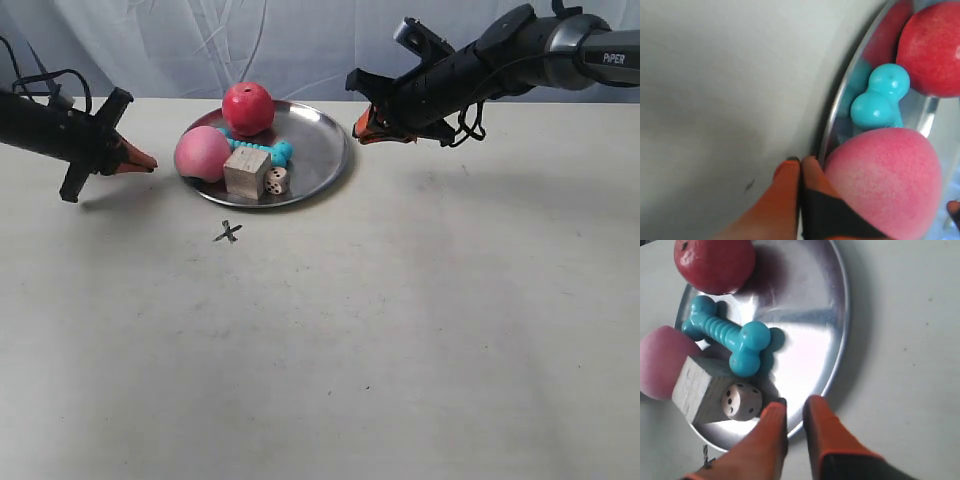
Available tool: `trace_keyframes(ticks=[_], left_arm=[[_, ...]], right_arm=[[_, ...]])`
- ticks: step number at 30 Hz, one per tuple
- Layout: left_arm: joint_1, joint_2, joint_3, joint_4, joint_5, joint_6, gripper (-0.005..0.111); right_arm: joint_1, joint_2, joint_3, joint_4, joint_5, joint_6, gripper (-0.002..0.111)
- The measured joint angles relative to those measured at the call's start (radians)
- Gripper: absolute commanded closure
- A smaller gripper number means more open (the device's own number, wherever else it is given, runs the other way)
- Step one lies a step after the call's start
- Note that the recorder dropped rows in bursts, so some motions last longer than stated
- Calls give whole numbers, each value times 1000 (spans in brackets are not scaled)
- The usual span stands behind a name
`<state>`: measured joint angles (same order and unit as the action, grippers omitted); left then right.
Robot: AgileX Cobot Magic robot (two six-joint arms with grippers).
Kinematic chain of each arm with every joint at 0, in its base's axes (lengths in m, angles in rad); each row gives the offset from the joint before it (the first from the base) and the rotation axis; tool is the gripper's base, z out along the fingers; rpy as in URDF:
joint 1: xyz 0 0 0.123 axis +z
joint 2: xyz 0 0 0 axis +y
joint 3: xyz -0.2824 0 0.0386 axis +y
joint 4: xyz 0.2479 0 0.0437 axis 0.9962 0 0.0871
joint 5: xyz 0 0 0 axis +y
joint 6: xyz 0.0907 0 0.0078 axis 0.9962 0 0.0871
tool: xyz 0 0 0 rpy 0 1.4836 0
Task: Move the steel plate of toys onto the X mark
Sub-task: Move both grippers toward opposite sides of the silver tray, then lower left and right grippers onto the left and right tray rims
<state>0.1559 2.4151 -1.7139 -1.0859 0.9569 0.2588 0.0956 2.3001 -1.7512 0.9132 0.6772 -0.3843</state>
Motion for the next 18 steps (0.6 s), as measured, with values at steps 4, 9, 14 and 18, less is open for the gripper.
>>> trace_keyframes(ticks=[4, 9, 14, 18], left_arm=[[9, 26, 0, -151, 11, 113, 107], [9, 40, -2, -320, 8, 247, 106], [10, 43, -5, -352, -16, 304, 93], [10, 43, -5, -352, -37, 351, 78]], right_arm=[[0, 22, -2, 13, -14, -2, 58], [0, 55, -2, 13, -30, -2, 56], [0, 69, -5, 16, -51, 0, 59], [0, 75, -9, 63, -77, 0, 61]])
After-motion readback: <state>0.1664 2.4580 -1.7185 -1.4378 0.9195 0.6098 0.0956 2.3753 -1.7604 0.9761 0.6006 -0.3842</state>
